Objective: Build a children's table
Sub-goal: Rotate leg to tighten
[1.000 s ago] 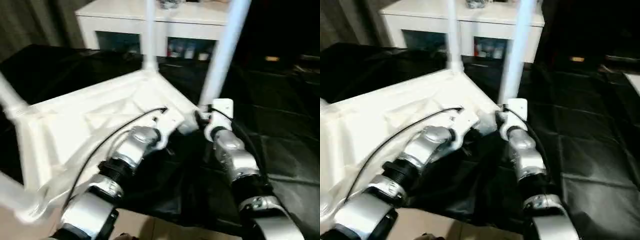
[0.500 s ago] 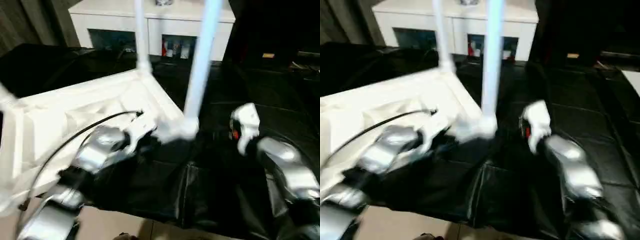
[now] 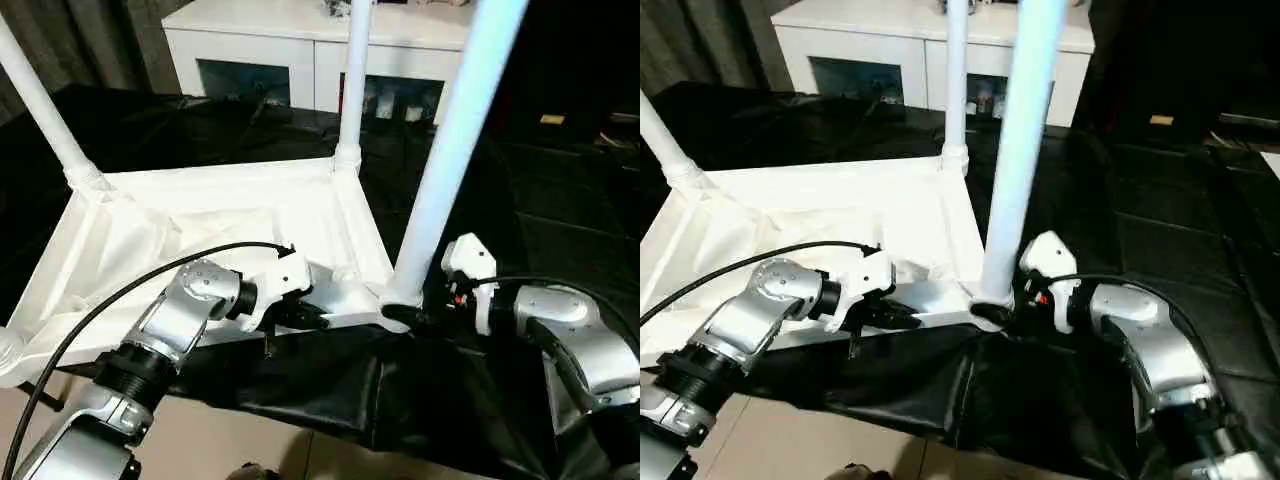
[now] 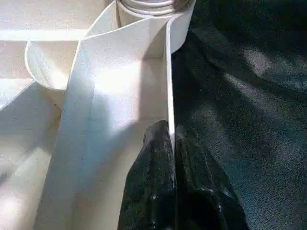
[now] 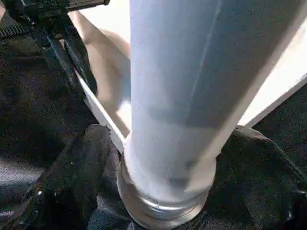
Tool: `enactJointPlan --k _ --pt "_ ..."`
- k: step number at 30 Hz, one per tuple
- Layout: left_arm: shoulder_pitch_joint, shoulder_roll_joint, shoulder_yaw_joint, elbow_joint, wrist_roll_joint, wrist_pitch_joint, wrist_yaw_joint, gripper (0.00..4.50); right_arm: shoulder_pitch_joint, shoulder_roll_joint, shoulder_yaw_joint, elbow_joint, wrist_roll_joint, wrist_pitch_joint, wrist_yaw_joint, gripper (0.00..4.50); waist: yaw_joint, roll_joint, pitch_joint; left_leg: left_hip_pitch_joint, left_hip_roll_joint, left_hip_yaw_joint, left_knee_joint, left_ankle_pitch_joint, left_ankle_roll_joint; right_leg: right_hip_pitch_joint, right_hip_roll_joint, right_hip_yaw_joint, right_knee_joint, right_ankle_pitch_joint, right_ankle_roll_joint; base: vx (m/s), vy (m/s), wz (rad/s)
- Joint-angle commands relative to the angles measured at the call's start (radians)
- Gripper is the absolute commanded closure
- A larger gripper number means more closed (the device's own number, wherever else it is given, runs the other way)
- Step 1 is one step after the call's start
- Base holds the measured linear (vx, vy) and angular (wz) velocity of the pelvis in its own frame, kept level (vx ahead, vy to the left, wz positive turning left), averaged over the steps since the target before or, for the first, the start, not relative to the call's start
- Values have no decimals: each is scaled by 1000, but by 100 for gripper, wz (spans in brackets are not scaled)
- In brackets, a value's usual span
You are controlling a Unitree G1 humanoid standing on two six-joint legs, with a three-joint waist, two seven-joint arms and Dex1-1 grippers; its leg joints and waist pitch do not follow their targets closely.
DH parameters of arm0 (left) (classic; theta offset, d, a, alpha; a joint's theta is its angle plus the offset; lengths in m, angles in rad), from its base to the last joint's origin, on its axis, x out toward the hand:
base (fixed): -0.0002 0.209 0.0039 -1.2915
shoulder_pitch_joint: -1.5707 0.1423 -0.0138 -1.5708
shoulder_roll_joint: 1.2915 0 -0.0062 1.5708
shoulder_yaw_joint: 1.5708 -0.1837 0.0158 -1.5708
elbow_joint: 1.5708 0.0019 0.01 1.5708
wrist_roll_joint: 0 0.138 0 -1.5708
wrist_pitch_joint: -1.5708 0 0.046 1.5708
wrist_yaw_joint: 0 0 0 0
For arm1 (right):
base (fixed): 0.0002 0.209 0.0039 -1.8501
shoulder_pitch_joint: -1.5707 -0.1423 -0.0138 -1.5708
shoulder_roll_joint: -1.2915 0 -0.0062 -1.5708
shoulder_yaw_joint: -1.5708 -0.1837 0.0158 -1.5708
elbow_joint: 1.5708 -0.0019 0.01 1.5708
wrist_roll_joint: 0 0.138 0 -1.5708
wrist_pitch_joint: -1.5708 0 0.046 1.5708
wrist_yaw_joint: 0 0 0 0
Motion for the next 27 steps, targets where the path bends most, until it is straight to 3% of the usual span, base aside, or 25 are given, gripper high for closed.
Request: enactJointPlan --k 1,8,16,27 --pt "-35 -2 16 -27 -8 -28 1 450 -23 7 -1 15 -5 -4 -4 55 -2 -14 -66 31 55 -28 -76 -292 34 34 -56 40 -80 -262 -217 0 0 0" --pt "-37 1 15 -15 -6 -33 5 450 -33 18 4 37 -9 -13 12 101 -1 -11 -69 30 55 -27 -71 -250 57 38 -54 38 -72 -190 -242 0 0 0" --pt "-39 4 12 -10 -5 -34 2 450 -29 24 14 54 -13 -17 30 173 -2 -11 -67 32 55 -27 -73 -282 42 38 -55 39 -77 -239 -234 0 0 0" --pt "-36 7 10 -6 -1 -36 5 450 -17 21 32 77 -29 -29 46 200 -1 -13 -69 31 55 -26 -71 -257 53 39 -54 38 -73 -201 -244 0 0 0"
